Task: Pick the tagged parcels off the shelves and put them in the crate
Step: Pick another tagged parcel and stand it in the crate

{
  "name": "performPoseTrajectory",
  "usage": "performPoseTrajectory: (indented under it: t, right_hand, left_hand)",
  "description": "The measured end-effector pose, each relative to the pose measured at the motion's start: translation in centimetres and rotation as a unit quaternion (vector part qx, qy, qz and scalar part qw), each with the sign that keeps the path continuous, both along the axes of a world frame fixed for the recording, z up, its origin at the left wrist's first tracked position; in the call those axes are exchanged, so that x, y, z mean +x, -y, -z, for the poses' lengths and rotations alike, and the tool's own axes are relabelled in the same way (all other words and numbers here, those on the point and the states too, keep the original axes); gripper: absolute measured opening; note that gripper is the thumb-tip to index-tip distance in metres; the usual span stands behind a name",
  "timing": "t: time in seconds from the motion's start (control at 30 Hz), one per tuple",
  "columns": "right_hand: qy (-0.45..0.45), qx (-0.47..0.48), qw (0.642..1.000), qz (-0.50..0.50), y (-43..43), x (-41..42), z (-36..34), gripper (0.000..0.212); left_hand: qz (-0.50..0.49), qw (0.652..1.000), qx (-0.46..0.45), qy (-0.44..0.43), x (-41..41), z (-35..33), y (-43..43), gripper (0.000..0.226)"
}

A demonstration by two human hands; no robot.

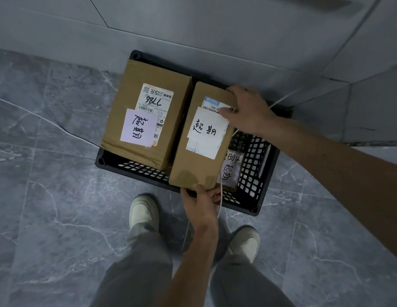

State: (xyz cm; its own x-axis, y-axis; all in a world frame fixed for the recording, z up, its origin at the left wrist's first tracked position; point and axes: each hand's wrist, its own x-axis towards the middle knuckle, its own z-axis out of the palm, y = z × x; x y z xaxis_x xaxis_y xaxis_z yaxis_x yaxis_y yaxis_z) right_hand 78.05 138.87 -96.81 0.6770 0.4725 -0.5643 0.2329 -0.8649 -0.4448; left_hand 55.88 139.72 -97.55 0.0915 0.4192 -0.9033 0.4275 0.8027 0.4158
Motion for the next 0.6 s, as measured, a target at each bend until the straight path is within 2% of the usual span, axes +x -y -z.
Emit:
performPoseTrajectory:
  t: [0.1, 0.2, 0.33, 0.5, 0.6]
  right_hand:
    - [-0.014, -0.004, 0.999, 0.032, -0.1, -0.3, 0.8, 0.059]
    - [0.003, -0.009, 0.999, 0.045, -0.4, -1.1, 1.8, 0.057]
    - [-0.004, -0.014, 0.997, 0.070, -0.5, -2.3, 3.7, 0.061]
    - [-0.013, -0.011, 0.996, 0.092, -0.2, -2.7, 4.9, 0.071]
    - [-0.008, -0.031, 0.996, 0.078, -0.2, -2.8, 4.4, 0.072]
  left_hand:
    - [0.002, 0.997, 0.061, -0.039, 0.2, 0.0, 0.3, 0.034]
    - [0.002, 0.995, 0.073, -0.070, 0.9, 1.0, 0.4, 0.030]
    - [0.043, 0.994, 0.081, -0.061, 1.9, 1.9, 0.3, 0.051]
    - [0.063, 0.994, 0.074, -0.050, 2.4, 2.3, -1.6, 0.048]
    - [0.117, 0.989, 0.082, -0.035, 2.0, 2.2, -2.8, 0.059]
